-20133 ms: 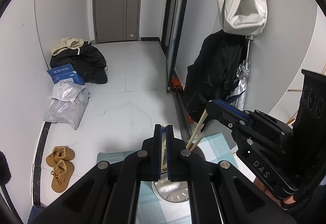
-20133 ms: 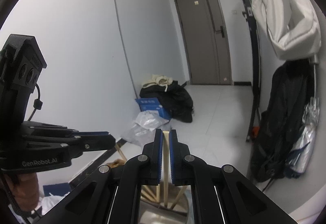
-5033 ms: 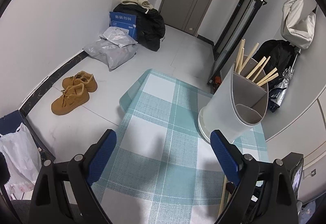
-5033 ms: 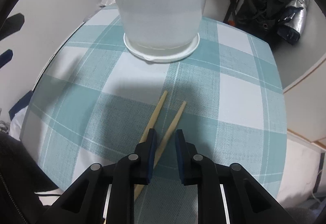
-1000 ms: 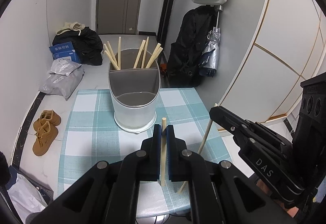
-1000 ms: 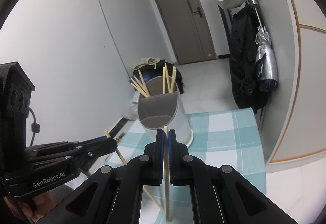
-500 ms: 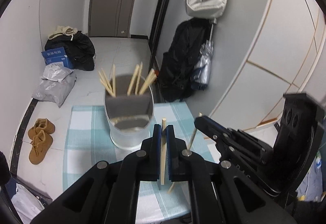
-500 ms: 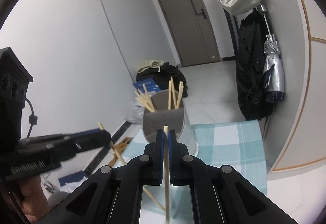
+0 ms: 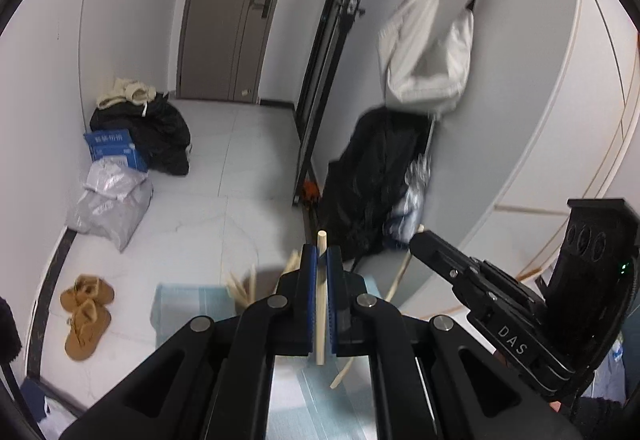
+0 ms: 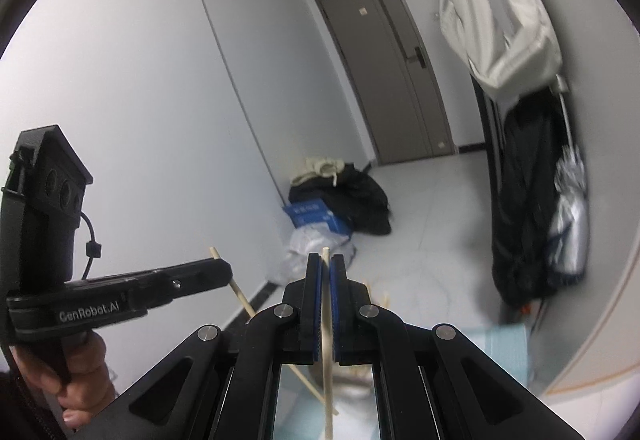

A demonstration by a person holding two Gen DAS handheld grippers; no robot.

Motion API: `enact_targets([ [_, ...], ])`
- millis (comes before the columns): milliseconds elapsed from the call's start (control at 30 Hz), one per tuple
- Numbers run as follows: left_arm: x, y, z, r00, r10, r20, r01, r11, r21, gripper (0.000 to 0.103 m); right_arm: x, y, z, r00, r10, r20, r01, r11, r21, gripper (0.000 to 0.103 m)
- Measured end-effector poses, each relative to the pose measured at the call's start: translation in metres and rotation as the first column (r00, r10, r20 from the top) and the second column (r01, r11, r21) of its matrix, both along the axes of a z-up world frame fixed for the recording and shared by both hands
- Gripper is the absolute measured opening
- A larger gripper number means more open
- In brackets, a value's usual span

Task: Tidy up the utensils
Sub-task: 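Lift both held chopsticks and carry them above the utensil holder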

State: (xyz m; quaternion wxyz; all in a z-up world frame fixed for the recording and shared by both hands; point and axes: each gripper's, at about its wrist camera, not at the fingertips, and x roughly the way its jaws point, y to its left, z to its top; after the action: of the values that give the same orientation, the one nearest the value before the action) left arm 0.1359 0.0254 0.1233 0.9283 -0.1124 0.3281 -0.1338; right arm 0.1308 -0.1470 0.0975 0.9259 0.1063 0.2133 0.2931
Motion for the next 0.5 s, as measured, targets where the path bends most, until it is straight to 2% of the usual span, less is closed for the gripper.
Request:
enact_targets([
  [200, 0.03, 0.017, 0.012, 0.999, 0.029, 0.026, -0.03, 1.0, 0.01, 0.001, 0.04, 0.014, 0.027, 0.999, 0.004, 0.034, -0.005, 1.0, 0.001, 0.003],
  [400, 0.053, 0.02, -0.004, 0.999, 0.037, 0.005, -0.037, 0.998, 0.042, 0.001, 0.069, 0.028, 0.035, 0.998, -0.015, 0.069, 0.015, 1.0, -0.001, 0.003],
  [500, 0.06, 0.026, -0.013, 1.0, 0.026, -0.005, -0.026, 0.999, 0.019, 0.001, 0.079, 0.034, 0.035, 0.995, -0.029, 0.094, 0.031, 0.999, -0.013, 0.003],
])
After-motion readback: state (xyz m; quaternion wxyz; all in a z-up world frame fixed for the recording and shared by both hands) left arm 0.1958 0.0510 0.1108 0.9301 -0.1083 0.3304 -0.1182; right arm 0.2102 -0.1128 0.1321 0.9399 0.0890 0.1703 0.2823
